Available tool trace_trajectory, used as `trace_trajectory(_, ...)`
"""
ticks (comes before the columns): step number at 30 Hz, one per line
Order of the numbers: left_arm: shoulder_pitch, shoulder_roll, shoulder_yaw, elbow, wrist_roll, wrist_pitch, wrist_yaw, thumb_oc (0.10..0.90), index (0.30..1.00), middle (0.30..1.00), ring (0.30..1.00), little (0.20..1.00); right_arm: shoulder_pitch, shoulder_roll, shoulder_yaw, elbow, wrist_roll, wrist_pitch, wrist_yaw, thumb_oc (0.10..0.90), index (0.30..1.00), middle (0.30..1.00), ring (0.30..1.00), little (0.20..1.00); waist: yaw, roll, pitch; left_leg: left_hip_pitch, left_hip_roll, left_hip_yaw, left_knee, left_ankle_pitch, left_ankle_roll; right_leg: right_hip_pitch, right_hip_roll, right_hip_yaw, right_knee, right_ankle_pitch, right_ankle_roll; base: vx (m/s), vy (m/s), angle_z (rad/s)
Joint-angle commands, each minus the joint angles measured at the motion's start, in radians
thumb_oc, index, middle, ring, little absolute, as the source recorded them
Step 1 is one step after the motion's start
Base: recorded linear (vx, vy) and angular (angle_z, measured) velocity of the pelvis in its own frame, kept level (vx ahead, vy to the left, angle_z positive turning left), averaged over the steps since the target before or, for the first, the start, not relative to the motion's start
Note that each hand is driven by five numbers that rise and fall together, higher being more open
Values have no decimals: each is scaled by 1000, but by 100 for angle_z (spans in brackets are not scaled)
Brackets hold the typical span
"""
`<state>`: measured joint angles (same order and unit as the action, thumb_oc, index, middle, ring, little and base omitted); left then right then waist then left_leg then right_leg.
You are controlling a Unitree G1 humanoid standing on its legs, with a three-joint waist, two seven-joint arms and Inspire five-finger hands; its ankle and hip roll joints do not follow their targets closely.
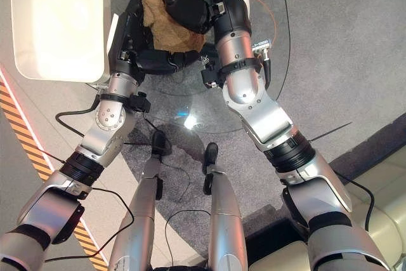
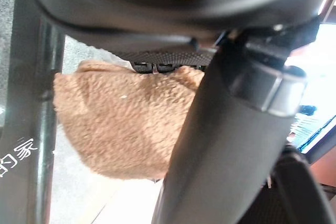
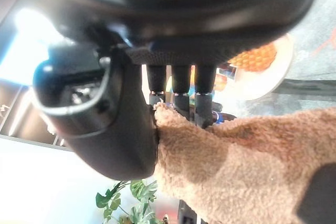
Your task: Wipe the table with a cloth and put it in the basket.
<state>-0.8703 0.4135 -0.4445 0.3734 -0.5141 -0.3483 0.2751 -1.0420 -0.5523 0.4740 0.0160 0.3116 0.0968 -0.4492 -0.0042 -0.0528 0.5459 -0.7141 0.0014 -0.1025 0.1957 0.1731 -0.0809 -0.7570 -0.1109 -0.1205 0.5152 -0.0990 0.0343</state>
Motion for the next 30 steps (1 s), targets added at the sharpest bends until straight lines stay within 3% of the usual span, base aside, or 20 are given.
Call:
trace_trajectory(1, -133, -33, 0, -51, 73, -84, -11, 800, 900, 900, 900, 900, -248, 33, -79, -250, 2, -183, -10, 100, 300, 300, 300, 200, 6, -52, -26, 76, -50, 130, 83, -130, 67, 117, 97, 11, -218, 118, -3, 0, 0, 0)
trace_trajectory(5, -137, -30, -5, -52, 76, -82, -4, 800, 900, 900, 900, 900, -251, 38, -81, -256, 4, -184, -8, 100, 300, 300, 300, 200, 6, -53, -26, 75, -50, 129, 85, -131, 67, 116, 99, 12, -216, 118, -3, 0, 0, 0)
trace_trajectory(7, -138, -27, -4, -54, 75, -82, -9, 583, 714, 714, 714, 683, -257, 40, -81, -260, 5, -178, -6, 100, 300, 300, 300, 200, 7, -52, -26, 75, -50, 128, 85, -131, 66, 114, 99, 11, -214, 118, -3, 0, 0, 0)
trace_trajectory(8, -138, -26, -3, -53, 74, -84, -11, 553, 688, 688, 688, 653, -258, 40, -80, -261, 6, -176, -6, 100, 300, 300, 300, 200, 7, -52, -26, 75, -50, 128, 85, -131, 66, 114, 99, 11, -214, 117, -3, 0, 0, 0)
trace_trajectory(9, -139, -25, -5, -53, 73, -88, -13, 361, 524, 524, 524, 461, -261, 41, -79, -261, 7, -176, -7, 100, 300, 300, 300, 200, 8, -52, -26, 73, -49, 129, 86, -131, 66, 113, 98, 11, -214, 117, -4, 0, 0, 0)
trace_trajectory(10, -140, -25, -5, -53, 73, -89, -14, 309, 479, 479, 479, 409, -262, 41, -78, -262, 8, -175, -6, 100, 300, 300, 300, 200, 8, -52, -26, 72, -49, 129, 87, -131, 66, 113, 98, 11, -213, 116, -4, 0, 0, 0)
trace_trajectory(11, -141, -25, -6, -52, 73, -92, -17, 100, 300, 300, 300, 200, -262, 42, -77, -261, 11, -175, -4, 100, 300, 300, 300, 200, 8, -52, -26, 74, -49, 129, 86, -131, 66, 115, 98, 11, -214, 116, -4, 0, 0, 0)
trace_trajectory(30, -123, -76, 3, -64, -79, -123, -83, 100, 300, 300, 300, 200, -249, 68, -71, -262, 5, -173, 6, 100, 300, 300, 300, 200, 4, -52, -26, 66, -51, 129, 87, -129, 67, 107, 101, 15, -214, 117, -6, 0, 0, 0)
